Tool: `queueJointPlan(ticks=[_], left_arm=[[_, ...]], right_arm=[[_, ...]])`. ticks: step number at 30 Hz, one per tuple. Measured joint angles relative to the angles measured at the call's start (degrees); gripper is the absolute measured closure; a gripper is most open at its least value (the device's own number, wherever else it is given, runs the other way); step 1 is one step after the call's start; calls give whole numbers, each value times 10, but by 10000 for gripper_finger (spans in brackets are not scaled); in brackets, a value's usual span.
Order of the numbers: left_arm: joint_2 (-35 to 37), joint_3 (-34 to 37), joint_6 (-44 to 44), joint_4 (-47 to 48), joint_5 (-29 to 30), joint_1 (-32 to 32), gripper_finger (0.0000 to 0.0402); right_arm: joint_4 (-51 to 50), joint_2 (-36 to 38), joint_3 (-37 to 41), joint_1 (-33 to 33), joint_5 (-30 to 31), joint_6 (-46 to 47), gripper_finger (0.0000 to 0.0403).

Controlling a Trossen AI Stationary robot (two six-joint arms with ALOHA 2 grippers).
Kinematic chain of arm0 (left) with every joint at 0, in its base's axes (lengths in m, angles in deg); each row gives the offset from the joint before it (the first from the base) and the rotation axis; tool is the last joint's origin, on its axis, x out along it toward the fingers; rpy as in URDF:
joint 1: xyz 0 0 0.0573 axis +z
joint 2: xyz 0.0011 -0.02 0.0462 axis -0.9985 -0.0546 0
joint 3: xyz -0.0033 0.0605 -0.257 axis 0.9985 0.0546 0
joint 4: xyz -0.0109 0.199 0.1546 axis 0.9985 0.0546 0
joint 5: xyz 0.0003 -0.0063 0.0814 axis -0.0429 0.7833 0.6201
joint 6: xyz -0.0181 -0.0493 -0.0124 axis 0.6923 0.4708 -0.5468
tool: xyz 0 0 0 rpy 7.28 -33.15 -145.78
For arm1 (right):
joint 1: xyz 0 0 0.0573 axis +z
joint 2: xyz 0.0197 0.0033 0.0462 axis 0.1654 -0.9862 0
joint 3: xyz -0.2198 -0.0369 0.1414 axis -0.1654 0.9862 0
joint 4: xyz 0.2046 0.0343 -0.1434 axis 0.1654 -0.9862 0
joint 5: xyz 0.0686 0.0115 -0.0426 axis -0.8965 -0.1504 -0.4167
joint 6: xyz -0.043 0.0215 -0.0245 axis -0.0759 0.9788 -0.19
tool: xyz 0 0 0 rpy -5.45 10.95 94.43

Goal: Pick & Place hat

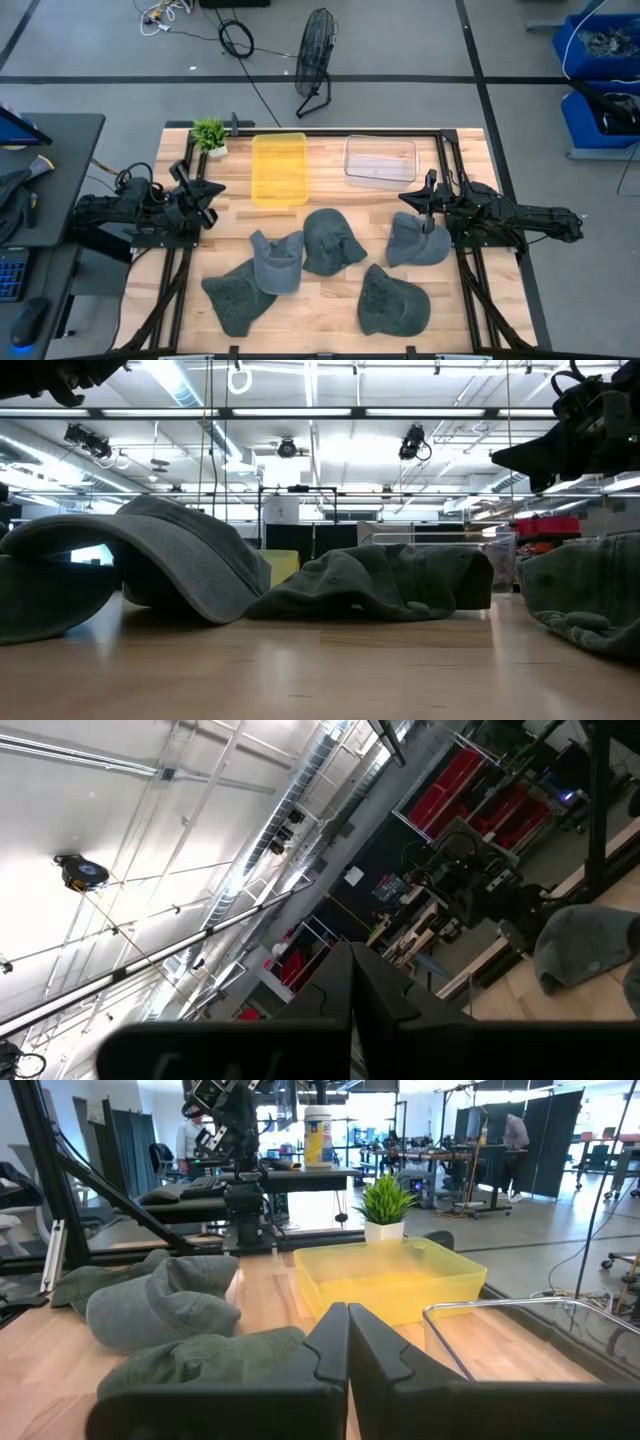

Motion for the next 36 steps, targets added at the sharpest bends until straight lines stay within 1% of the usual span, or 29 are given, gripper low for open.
queueJointPlan(ticks=[9, 11, 15, 18, 22, 27, 29, 32, 36], left_arm=[[0, 0, -1, 0, 0, 0, 399], [0, 0, -17, -2, 0, 0, 399], [0, 0, -75, -7, 1, 0, 399], [0, 0, -69, -5, 0, 0, 399], [0, 0, 11, -5, 0, 0, 399], [0, 0, 193, -5, 0, 0, 399], [0, 0, 249, -5, 0, 0, 399], [0, 0, 283, -5, 0, 0, 399], [0, 0, 296, -5, 0, 0, 399]], right_arm=[[0, 0, 0, 0, 0, 0, 397], [0, 0, 0, 0, 0, 0, 397], [0, 0, 0, 0, 0, 0, 397], [0, 0, 0, 0, 0, 0, 397], [0, 0, 0, 0, 0, 0, 397], [0, 0, 0, 0, 0, 0, 397], [0, 0, 0, 0, 0, 0, 397], [0, 0, 0, 0, 0, 0, 397], [0, 0, 0, 0, 0, 0, 397]])
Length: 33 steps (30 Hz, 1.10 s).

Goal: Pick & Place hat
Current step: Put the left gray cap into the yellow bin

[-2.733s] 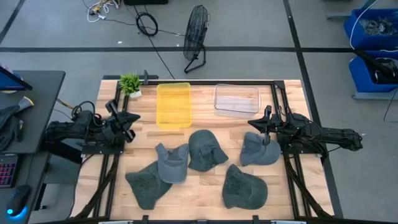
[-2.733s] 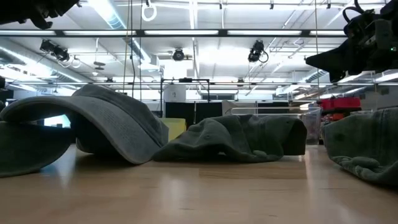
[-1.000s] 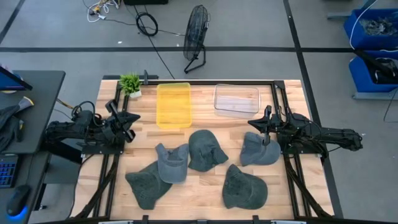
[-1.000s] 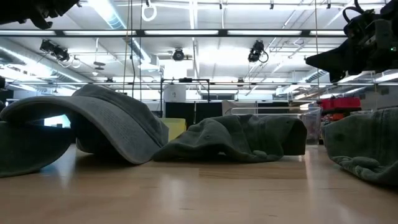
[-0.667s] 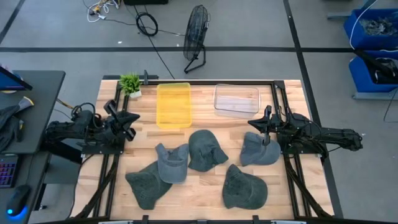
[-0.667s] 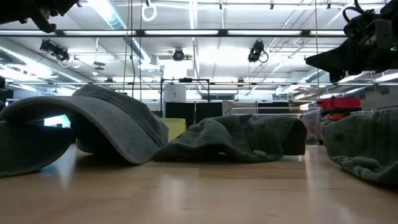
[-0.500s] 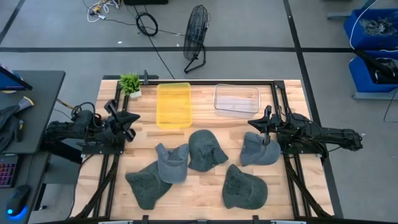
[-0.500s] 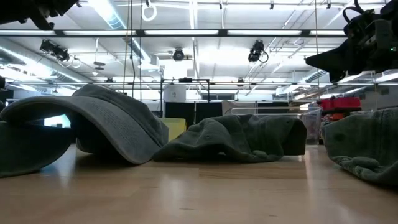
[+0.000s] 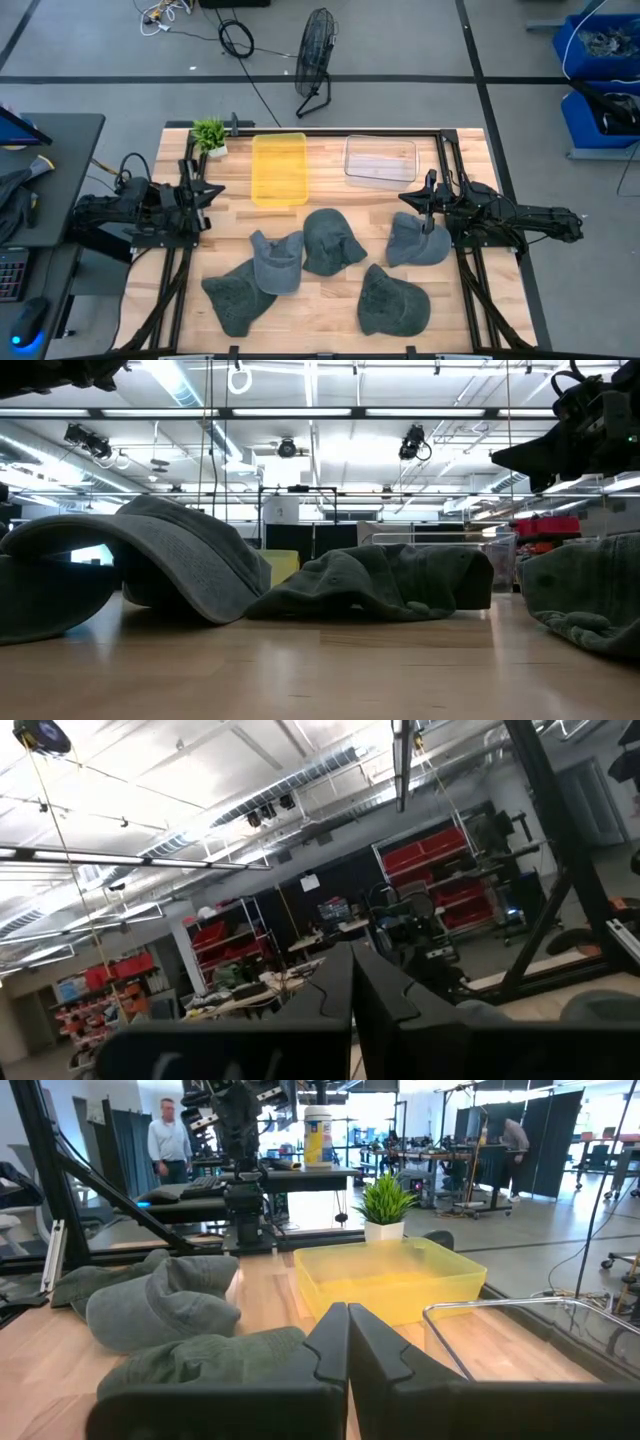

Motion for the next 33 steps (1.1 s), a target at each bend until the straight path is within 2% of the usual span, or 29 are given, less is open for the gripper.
queueJointPlan(ticks=[12, 15, 19, 22, 29, 33], left_arm=[[0, 0, -22, -5, 8, 0, 399], [0, 0, -25, -4, 63, 0, 399], [0, 0, -15, 3, 184, 0, 389], [0, 0, -8, 27, 224, 0, 367], [-7, 0, 143, 107, 226, 0, 302], [-41, 0, 201, 121, 226, 0, 279]], right_arm=[[0, 0, 0, 0, 0, 0, 397], [0, 0, 0, 0, 0, 0, 397], [0, 0, 0, 0, 0, 0, 397], [0, 0, 0, 0, 0, 0, 397], [0, 0, 0, 0, 0, 0, 397], [0, 0, 0, 0, 0, 0, 397]])
